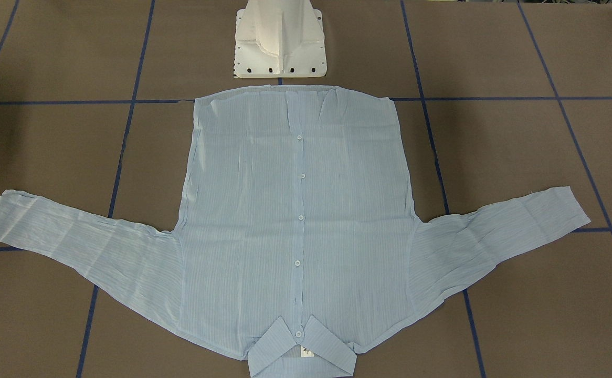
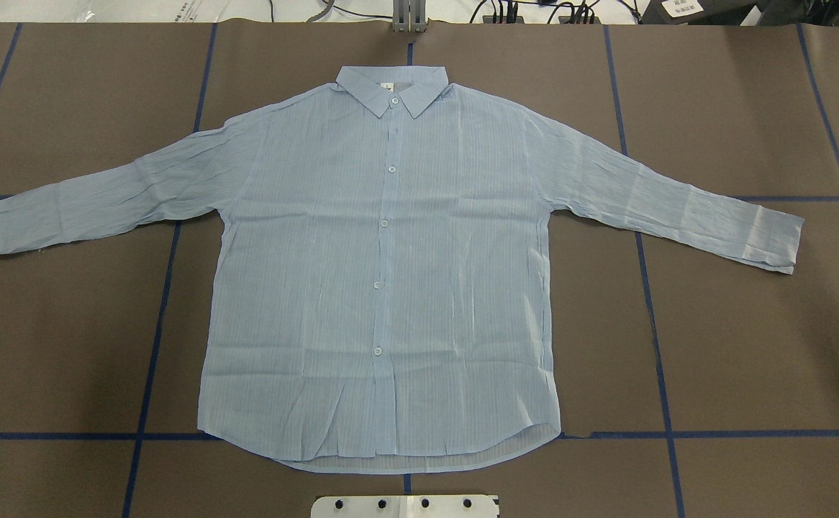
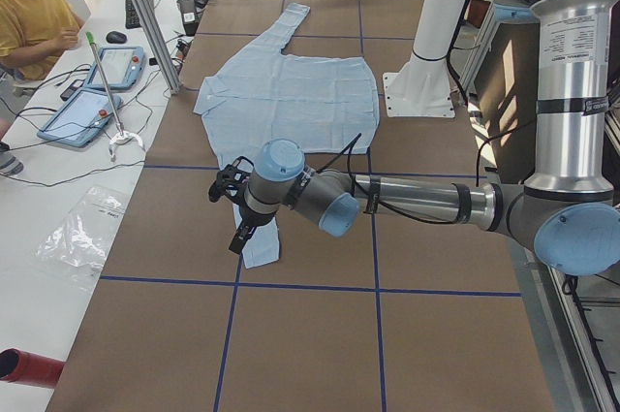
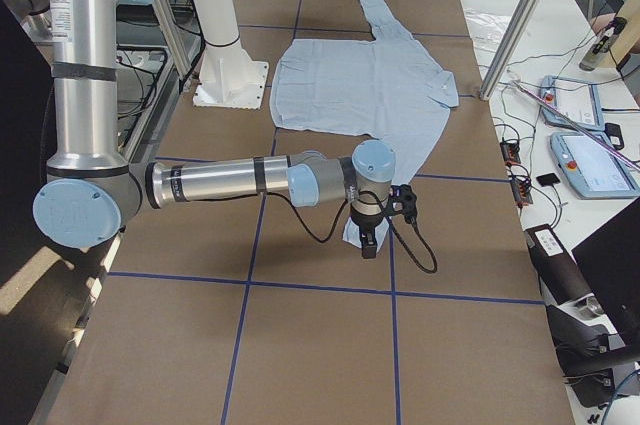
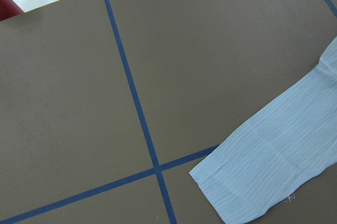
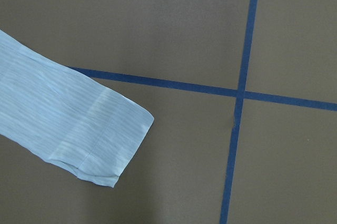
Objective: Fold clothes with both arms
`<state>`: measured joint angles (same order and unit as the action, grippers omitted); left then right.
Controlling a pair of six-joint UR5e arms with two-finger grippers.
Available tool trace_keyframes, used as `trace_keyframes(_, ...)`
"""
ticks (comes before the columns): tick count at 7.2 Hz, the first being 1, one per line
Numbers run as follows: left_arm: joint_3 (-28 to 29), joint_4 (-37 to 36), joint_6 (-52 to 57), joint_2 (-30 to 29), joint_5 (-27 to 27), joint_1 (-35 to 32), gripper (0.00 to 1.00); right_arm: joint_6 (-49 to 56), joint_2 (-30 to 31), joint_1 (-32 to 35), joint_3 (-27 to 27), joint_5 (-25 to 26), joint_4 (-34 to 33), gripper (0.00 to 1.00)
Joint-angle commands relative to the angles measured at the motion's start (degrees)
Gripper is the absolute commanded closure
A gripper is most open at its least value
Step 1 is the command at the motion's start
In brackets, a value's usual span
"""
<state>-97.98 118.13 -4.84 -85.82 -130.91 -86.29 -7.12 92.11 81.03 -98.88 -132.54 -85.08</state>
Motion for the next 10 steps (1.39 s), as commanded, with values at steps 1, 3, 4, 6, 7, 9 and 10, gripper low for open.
trace_keyframes(1, -0.10, -0.27, 0.44, -0.05, -0.13, -0.02, 0.00, 0.00, 0.00, 0.00, 0.00, 0.00, 0.08, 0.00)
trace_keyframes(3, 0.86, 0.17, 0.09, 1.00, -1.44, -0.11, 0.00, -0.09, 0.27, 0.09, 0.00, -4.70, -0.18, 0.00)
trace_keyframes(4, 1.56, -0.09, -0.17, 0.49, -2.93, 0.06, 0.00, -0.09, 0.79, 0.18, -0.87, -6.75, -0.35, 0.00)
trace_keyframes(6, 2.53, -0.18, -0.26, -0.13, -3.04, 0.15, 0.00, -0.43, 1.32, -0.26, -1.05, -6.86, 0.08, 0.00)
trace_keyframes(7, 2.62, -0.36, -2.44, -0.40, -3.04, 0.15, 0.00, -0.61, 1.32, -0.79, -0.79, -6.86, 0.00, 0.00)
trace_keyframes(9, 2.80, -0.44, -3.33, -0.31, -3.04, 0.15, 0.00, -0.61, 1.32, -1.92, -0.44, -6.16, 0.00, 0.00)
trace_keyframes(10, 3.49, -0.36, -5.69, -0.48, -2.69, 0.15, 0.00, -0.70, 0.89, -2.02, -0.09, -6.15, 0.08, 0.00)
